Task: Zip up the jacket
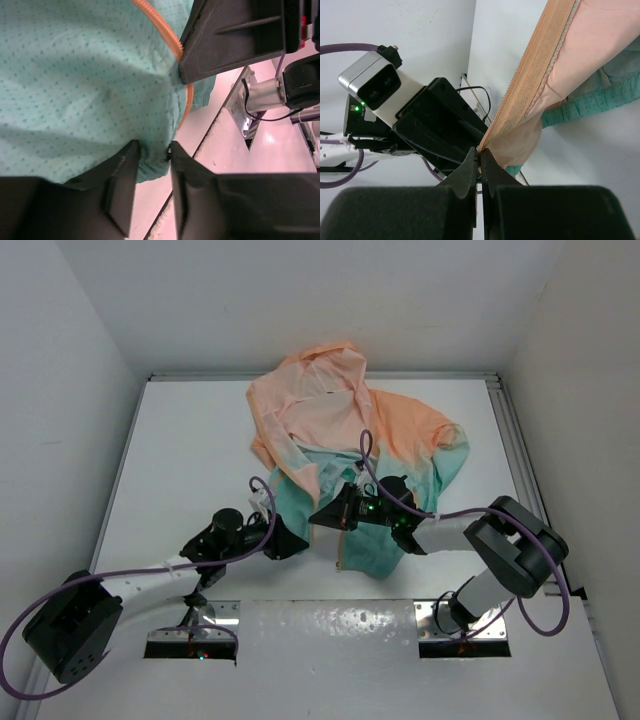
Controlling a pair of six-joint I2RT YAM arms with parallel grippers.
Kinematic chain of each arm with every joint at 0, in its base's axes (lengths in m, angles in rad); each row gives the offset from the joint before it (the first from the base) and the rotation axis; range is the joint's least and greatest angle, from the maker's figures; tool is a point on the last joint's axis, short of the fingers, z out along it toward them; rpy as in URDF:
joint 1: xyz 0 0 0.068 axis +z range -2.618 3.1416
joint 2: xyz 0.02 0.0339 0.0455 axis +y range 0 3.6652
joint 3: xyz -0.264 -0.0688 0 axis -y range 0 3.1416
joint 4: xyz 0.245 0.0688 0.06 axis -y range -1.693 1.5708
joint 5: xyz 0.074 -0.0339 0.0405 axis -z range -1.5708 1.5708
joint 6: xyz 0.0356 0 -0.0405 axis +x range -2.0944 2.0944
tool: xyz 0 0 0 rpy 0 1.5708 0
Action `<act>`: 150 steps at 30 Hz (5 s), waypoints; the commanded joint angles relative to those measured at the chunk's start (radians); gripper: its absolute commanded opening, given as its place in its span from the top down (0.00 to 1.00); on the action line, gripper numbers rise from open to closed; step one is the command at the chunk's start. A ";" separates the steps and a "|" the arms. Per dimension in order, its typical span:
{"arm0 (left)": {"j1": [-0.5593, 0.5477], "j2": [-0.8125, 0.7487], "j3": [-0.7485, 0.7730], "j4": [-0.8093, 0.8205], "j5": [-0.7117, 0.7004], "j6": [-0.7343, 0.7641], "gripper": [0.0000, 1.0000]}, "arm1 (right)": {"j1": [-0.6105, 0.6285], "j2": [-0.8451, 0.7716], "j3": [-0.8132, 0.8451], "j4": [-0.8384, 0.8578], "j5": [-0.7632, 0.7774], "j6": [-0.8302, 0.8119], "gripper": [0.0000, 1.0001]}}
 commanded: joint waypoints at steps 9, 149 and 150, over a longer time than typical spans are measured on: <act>-0.004 0.018 -0.008 0.130 0.016 -0.023 1.00 | -0.008 0.002 -0.009 0.072 -0.011 0.007 1.00; 0.030 0.033 0.134 0.119 0.103 -0.459 1.00 | 0.389 -0.751 -0.393 -0.026 0.698 -0.590 1.00; 0.031 0.032 0.134 0.118 0.105 -0.459 1.00 | 0.389 -0.753 -0.395 -0.026 0.696 -0.591 1.00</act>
